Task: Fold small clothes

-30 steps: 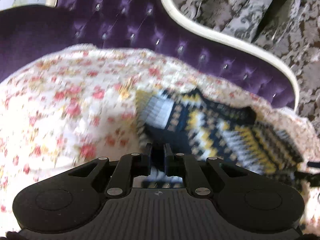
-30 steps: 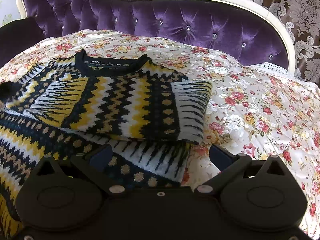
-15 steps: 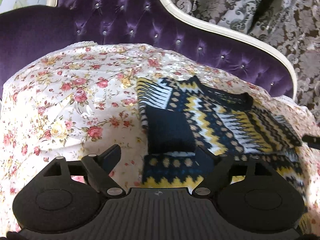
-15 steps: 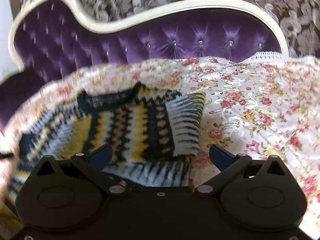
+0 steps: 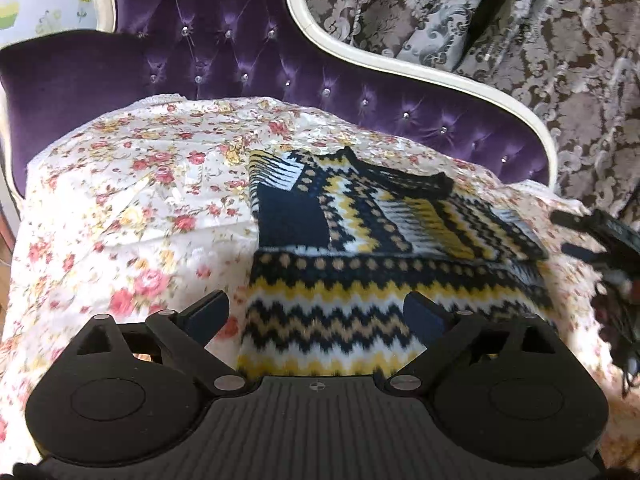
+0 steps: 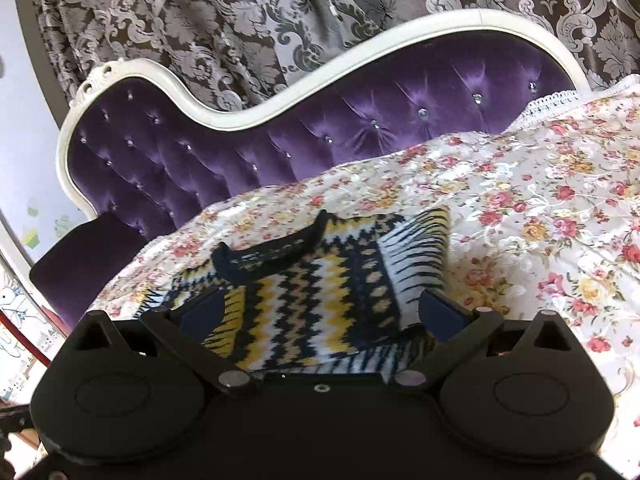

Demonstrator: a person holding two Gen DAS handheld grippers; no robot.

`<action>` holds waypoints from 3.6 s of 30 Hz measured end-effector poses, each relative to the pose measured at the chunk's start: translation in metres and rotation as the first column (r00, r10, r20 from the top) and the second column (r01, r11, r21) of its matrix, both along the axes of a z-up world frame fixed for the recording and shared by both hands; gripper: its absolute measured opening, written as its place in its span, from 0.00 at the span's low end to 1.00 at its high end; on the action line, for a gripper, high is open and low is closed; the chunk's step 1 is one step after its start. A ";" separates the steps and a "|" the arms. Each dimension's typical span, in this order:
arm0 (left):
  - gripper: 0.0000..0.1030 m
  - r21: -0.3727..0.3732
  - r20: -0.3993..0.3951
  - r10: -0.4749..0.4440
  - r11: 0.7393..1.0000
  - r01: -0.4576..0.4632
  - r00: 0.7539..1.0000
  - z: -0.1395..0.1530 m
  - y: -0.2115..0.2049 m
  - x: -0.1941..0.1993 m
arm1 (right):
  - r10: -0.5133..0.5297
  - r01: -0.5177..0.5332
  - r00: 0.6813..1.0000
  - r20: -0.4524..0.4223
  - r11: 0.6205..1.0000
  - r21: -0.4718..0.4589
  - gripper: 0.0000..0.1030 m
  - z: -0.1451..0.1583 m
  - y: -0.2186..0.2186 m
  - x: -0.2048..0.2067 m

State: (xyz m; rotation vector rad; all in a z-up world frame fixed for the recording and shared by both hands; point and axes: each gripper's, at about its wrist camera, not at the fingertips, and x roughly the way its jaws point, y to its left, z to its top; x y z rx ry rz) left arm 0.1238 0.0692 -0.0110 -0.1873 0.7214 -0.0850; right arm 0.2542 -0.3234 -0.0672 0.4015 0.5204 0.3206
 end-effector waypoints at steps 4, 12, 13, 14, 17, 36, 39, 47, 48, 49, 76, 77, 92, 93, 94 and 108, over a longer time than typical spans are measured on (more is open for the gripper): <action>0.92 0.050 0.013 -0.001 0.999 0.000 1.000 0.005 -0.004 -0.025 | 0.021 -0.021 1.000 0.010 0.997 0.081 1.00 -0.005 0.009 -0.025; 0.92 0.072 -0.014 -0.052 0.996 0.053 0.999 -0.002 -0.011 -0.062 | 0.008 -0.004 1.000 -0.028 0.992 0.127 1.00 0.005 0.023 -0.107; 0.92 0.069 -0.019 -0.055 0.996 0.056 0.998 -0.004 -0.011 -0.065 | 0.000 0.004 0.999 -0.035 0.993 0.116 1.00 0.009 0.024 -0.117; 0.92 0.063 -0.024 -0.056 0.996 0.057 0.998 -0.007 -0.011 -0.068 | -0.008 0.012 0.999 -0.042 0.995 0.096 1.00 0.011 0.025 -0.127; 0.92 0.049 -0.041 -0.057 0.997 0.059 0.998 -0.014 -0.011 -0.075 | -0.003 0.005 0.998 -0.062 1.000 0.021 1.00 0.017 0.031 -0.150; 0.93 0.109 -0.127 -0.108 0.987 0.122 0.986 -0.050 -0.021 -0.099 | -0.045 -0.031 0.934 -0.353 0.978 -0.207 0.99 -0.009 0.057 -0.192; 0.93 0.109 -0.128 -0.114 0.986 0.128 0.985 -0.052 -0.020 -0.100 | -0.037 -0.037 0.913 -0.406 0.984 -0.174 0.99 -0.014 0.053 -0.185; 0.96 0.106 -0.136 -0.139 0.982 0.154 0.981 -0.053 -0.021 -0.099 | 0.018 -0.061 0.845 -0.535 0.996 -0.062 0.99 -0.031 0.033 -0.158; 0.96 0.106 -0.136 -0.140 0.982 0.155 0.981 -0.053 -0.021 -0.099 | 0.038 -0.056 0.842 -0.538 0.998 -0.017 0.97 -0.032 0.028 -0.157; 0.96 0.105 -0.136 -0.140 0.982 0.155 0.981 -0.053 -0.020 -0.099 | 0.056 -0.053 0.840 -0.539 0.998 0.021 0.94 -0.031 0.023 -0.156; 0.98 -0.001 -0.148 -0.139 0.990 0.140 0.979 -0.041 -0.009 -0.106 | 0.152 -0.066 0.907 -0.392 0.973 0.223 0.14 -0.022 0.017 -0.213; 0.98 -0.006 -0.151 -0.140 0.990 0.140 0.979 -0.041 -0.009 -0.107 | 0.136 -0.051 0.916 -0.378 0.973 0.226 0.14 -0.020 0.014 -0.216; 0.75 -0.199 -0.238 -0.231 0.962 0.185 0.943 -0.039 -0.010 -0.103 | 0.156 -0.071 0.934 -0.320 0.962 0.263 0.15 -0.021 0.006 -0.220; 0.75 -0.204 -0.244 -0.236 0.961 0.189 0.940 -0.040 -0.012 -0.102 | 0.159 -0.073 0.935 -0.317 0.961 0.266 0.15 -0.021 0.006 -0.220; 0.75 -0.210 -0.249 -0.240 0.959 0.190 0.938 -0.041 -0.012 -0.101 | 0.162 -0.075 0.936 -0.314 0.960 0.270 0.15 -0.021 0.006 -0.220; 0.12 -0.306 -0.133 -0.186 0.942 0.139 0.973 -0.031 0.007 -0.095 | 0.163 -0.081 0.952 -0.258 0.949 0.304 0.15 -0.015 0.005 -0.219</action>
